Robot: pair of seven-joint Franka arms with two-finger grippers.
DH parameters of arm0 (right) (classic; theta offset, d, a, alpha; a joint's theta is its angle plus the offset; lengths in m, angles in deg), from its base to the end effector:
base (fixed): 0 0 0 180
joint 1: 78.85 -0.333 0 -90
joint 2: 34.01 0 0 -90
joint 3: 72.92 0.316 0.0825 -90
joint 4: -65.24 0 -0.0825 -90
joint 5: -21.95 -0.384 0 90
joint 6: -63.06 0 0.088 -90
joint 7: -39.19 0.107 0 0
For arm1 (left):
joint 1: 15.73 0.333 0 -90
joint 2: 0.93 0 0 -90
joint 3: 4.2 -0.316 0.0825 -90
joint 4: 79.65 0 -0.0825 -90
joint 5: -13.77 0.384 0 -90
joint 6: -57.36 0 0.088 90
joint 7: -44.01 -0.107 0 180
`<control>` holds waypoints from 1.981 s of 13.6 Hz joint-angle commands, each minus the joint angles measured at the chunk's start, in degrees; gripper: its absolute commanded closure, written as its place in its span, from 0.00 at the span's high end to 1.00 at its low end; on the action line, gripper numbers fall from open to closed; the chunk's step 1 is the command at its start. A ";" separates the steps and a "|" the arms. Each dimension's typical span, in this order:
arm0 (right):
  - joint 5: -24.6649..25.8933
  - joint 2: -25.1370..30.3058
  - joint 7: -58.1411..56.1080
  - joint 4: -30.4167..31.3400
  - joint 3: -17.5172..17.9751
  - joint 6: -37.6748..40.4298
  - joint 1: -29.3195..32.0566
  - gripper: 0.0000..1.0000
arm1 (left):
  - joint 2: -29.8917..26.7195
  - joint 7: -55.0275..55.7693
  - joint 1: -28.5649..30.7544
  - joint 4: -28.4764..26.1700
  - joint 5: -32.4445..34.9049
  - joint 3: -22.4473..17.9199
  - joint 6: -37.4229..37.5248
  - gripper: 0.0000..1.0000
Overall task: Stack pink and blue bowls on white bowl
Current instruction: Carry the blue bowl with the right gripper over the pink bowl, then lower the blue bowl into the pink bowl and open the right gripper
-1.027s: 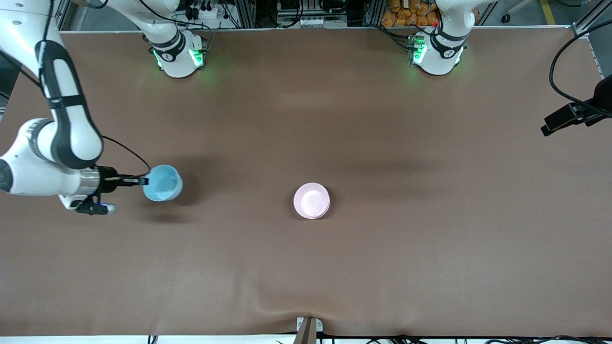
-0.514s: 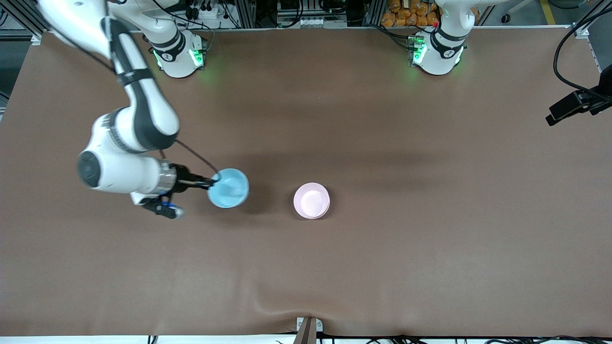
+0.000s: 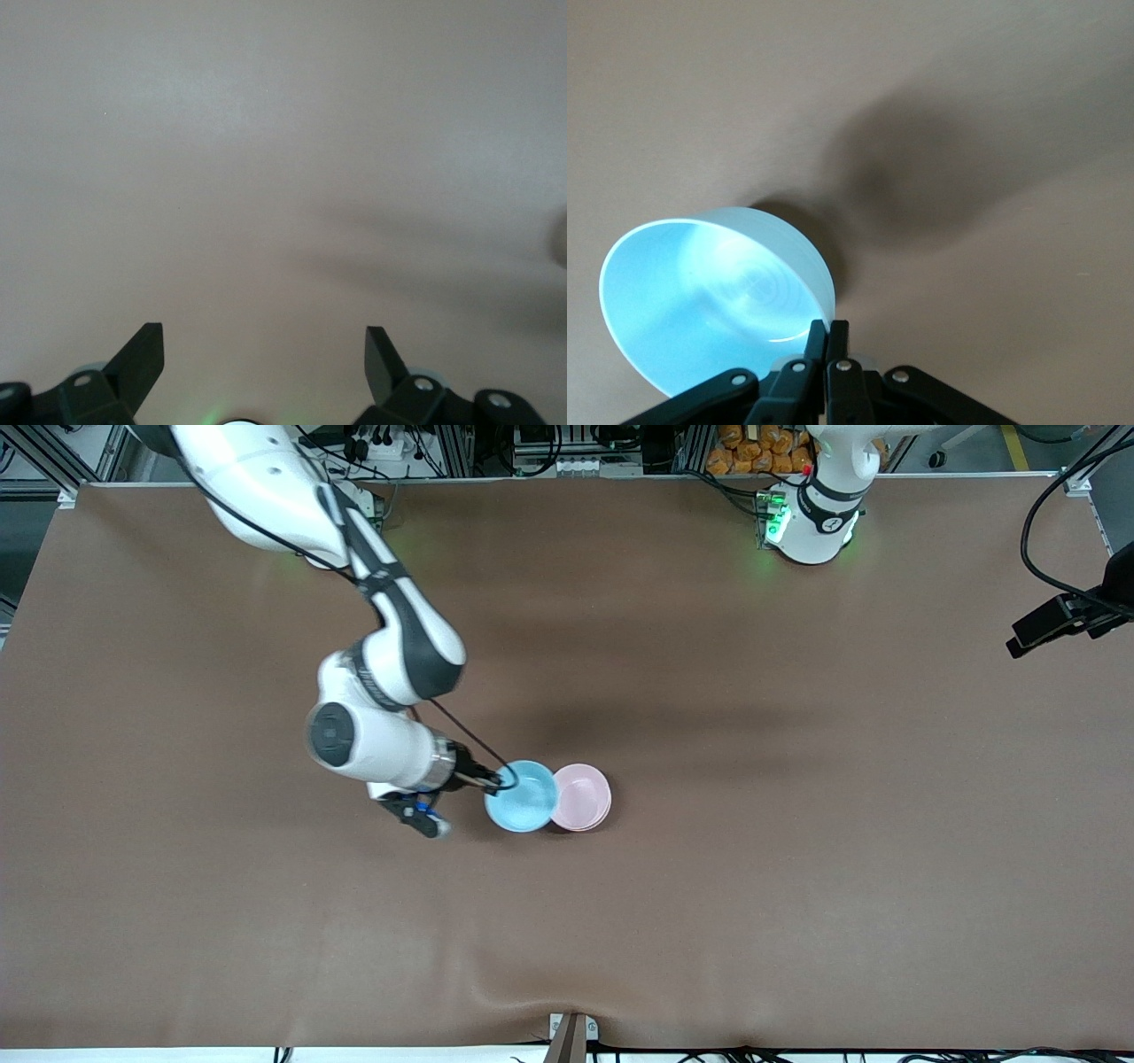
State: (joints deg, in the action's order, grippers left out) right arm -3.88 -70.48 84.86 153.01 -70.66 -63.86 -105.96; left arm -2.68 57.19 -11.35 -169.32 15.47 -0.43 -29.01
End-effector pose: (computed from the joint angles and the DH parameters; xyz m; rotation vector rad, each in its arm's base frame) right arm 0.6165 0.3581 0.2908 -2.6840 0.7698 0.2847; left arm 0.5386 0.0085 0.6384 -3.0842 -0.3754 0.0365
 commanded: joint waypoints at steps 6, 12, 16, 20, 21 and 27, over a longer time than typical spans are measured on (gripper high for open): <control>-0.54 -5.37 6.63 -5.85 -1.03 -1.31 -4.70 0.00 | -0.62 -1.31 -0.26 -1.13 -0.56 -0.43 0.06 1.00; 1.04 -5.99 8.74 -5.85 -1.21 -1.49 -7.16 0.00 | 0.00 -1.31 -0.34 -1.04 -0.47 -0.43 -0.03 1.00; 1.13 -7.22 9.62 -5.85 -1.21 -2.80 -7.34 0.00 | 0.52 -1.40 -0.43 -0.95 -0.47 -0.43 -0.20 1.00; 1.92 -8.97 11.37 -6.03 -1.21 -5.97 -8.30 0.00 | 0.62 -1.40 -0.43 -0.95 -0.47 -0.43 -0.03 1.00; 2.10 -9.06 11.37 -6.03 -1.21 -5.97 -8.22 0.00 | 0.70 -1.31 -0.43 -0.95 -0.47 -0.43 -0.12 1.00; 3.06 -8.36 11.02 -9.00 -1.29 -1.51 -7.16 1.00 | 0.62 -1.31 -0.61 -1.04 -0.47 -0.16 -0.03 1.00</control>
State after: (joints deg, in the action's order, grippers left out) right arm -2.65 -78.60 94.79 147.73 -72.03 -69.31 -113.46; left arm -1.83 57.04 -11.62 -170.30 15.47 -0.32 -29.06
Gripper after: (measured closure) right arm 0.700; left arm 0.000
